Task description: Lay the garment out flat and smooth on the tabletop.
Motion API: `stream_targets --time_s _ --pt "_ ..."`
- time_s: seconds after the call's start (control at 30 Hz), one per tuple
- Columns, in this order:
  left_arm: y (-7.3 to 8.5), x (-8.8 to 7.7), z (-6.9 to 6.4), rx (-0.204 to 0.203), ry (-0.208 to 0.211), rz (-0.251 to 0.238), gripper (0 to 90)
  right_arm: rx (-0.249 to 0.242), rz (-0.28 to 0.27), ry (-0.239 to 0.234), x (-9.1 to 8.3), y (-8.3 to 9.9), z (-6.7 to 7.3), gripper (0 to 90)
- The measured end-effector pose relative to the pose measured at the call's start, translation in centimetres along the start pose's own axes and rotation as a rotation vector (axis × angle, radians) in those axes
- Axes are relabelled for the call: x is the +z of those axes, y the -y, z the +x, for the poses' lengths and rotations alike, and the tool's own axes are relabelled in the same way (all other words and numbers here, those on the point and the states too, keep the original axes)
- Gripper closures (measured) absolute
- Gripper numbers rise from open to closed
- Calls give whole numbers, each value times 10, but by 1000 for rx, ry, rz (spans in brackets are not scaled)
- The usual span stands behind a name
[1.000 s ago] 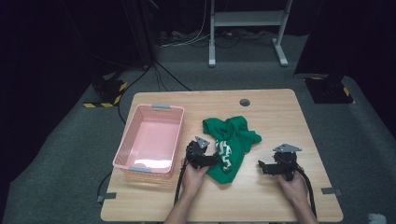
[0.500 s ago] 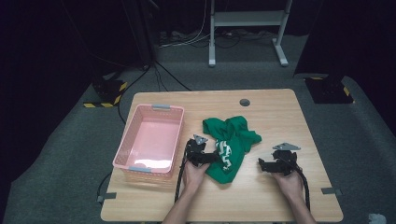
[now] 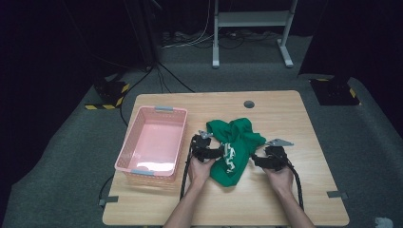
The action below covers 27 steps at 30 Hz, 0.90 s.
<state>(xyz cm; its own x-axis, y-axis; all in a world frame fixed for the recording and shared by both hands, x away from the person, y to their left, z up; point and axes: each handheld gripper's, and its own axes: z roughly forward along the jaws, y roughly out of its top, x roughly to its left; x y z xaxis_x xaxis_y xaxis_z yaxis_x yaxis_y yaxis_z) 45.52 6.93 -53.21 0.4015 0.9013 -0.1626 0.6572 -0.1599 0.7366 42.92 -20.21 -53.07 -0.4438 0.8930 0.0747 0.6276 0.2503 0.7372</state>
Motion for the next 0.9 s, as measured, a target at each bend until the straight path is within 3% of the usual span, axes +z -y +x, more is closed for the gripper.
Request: stream_targets --time_s 0.27,0.4,0.43,0.47,0.6,0.73,0.77,0.8,0.9 --pt "1 6 -9 46 31 24 293 -6 -16 -29 8 -2 6 405" --pt "2 6 -14 80 34 29 336 -45 -12 -34 11 -1 8 551" --pt "3 6 -15 88 31 29 350 -69 -15 -37 12 -1 9 651" --pt "4 5 -17 103 28 31 350 -74 -17 -43 12 0 9 694" --pt "6 3 -21 123 27 40 352 -86 -18 -44 11 0 9 787" --pt "5 1 -20 101 34 35 316 -113 -30 -45 7 0 8 855" --pt "1 0 -17 70 36 21 300 -113 -33 -51 5 0 6 861" --pt "1 0 -17 70 36 21 291 -113 -33 -51 5 0 6 861" --pt "-7 -1 -11 18 43 -6 285 -115 -29 -56 2 1 3 863"
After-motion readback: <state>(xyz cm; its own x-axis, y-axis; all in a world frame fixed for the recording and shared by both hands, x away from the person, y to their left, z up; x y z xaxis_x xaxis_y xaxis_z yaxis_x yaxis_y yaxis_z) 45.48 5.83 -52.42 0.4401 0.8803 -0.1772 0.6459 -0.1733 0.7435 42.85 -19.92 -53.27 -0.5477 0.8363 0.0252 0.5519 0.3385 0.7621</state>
